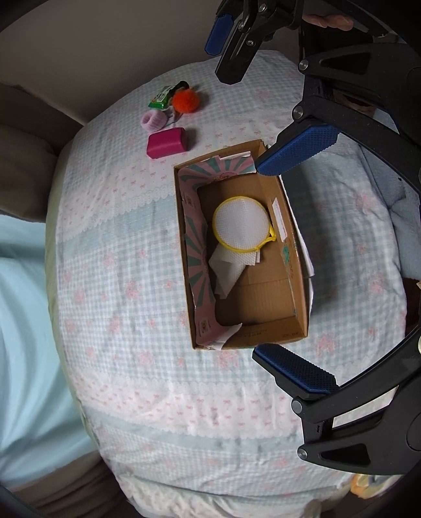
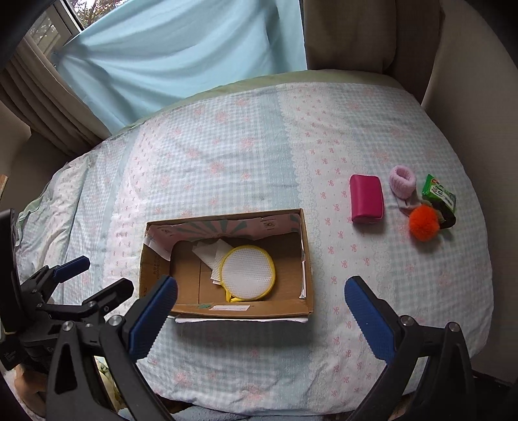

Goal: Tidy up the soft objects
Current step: 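Move both tools back toward the remaining items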

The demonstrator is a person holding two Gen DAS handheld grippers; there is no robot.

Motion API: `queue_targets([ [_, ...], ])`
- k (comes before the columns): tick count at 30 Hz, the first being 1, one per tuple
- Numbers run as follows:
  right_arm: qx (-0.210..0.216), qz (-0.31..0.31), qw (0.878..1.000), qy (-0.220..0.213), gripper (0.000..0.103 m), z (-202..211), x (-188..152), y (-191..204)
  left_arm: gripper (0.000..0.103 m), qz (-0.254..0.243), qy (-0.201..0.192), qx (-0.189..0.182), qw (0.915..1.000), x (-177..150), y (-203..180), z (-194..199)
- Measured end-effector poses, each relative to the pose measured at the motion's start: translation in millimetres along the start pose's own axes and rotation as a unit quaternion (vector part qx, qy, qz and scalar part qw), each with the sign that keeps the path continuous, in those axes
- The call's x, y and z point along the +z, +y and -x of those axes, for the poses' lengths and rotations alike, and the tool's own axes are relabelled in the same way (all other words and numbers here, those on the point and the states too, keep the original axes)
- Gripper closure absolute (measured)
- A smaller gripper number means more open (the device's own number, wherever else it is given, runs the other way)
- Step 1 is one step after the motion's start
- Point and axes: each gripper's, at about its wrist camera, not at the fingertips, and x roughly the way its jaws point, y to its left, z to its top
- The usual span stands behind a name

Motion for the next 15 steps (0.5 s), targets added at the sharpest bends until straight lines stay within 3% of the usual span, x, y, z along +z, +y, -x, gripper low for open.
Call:
queue_targets([
  [10,-0.077,-0.014,0.994,-0.074,0.000,79,-12,-52,0.000,-0.003,-0.069,0.016,0.9975,6,-43,56],
  [15,-0.079,-0.024,0.992,-0.091,0.000,102,-9,-103,0.000,-0.005,-0.100,0.021,0.9948,15,-83,66],
])
